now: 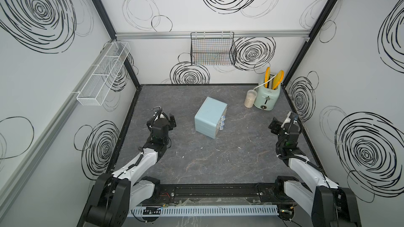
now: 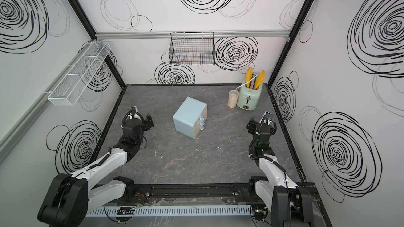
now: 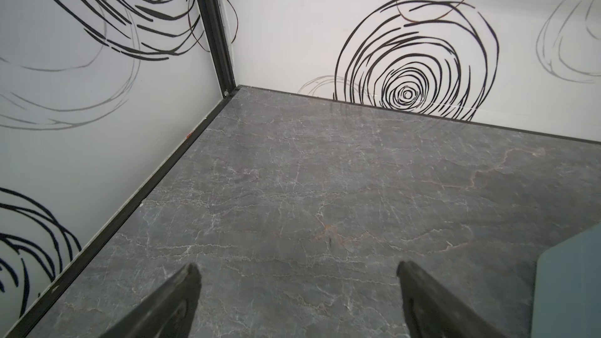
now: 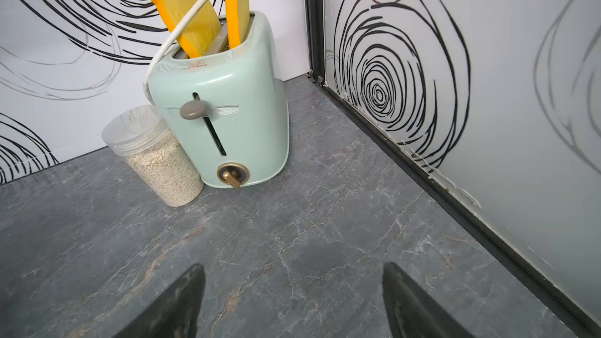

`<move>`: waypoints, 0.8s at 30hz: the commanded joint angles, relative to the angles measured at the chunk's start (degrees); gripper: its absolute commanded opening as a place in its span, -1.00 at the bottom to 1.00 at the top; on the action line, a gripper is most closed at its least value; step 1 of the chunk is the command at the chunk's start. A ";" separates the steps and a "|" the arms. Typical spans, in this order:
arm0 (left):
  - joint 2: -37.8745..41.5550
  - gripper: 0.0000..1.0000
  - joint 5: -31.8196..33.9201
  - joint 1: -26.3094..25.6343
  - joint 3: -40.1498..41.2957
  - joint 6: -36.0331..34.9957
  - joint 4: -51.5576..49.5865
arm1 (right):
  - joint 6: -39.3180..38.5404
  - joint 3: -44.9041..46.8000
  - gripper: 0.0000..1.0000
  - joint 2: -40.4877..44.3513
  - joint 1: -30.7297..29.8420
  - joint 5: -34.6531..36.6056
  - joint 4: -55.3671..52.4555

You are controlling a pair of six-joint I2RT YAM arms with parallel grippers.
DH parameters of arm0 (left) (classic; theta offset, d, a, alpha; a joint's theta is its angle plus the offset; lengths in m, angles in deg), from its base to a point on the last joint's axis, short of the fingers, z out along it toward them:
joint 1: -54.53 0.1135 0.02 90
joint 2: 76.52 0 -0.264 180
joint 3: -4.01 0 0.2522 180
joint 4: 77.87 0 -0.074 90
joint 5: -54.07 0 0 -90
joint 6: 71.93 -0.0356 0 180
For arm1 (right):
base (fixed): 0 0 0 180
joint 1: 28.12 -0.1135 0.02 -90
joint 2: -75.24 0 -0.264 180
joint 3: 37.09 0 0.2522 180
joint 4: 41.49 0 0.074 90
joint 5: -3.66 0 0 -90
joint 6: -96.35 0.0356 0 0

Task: Place the cookies into the drawer by color
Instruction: Reset both arms

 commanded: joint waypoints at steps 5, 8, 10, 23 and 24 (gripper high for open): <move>-4.68 0.96 -8.54 3.13 6.07 -6.53 23.08 | -6.59 6.60 0.78 -4.24 1.88 -6.25 21.20; -7.33 0.96 -10.96 4.11 5.37 -9.02 24.90 | -7.16 6.63 0.81 -8.11 2.49 -10.15 25.55; -8.72 0.96 -14.13 4.92 6.19 -10.68 28.70 | -7.36 6.89 0.82 -10.71 2.76 -11.98 29.25; -16.75 0.96 -27.95 10.13 9.20 -9.79 39.78 | -10.83 6.31 0.81 -24.39 2.71 -18.75 43.89; -17.02 0.96 -28.18 10.13 9.37 -9.87 40.27 | -11.14 5.89 0.81 -24.73 2.31 -18.42 43.51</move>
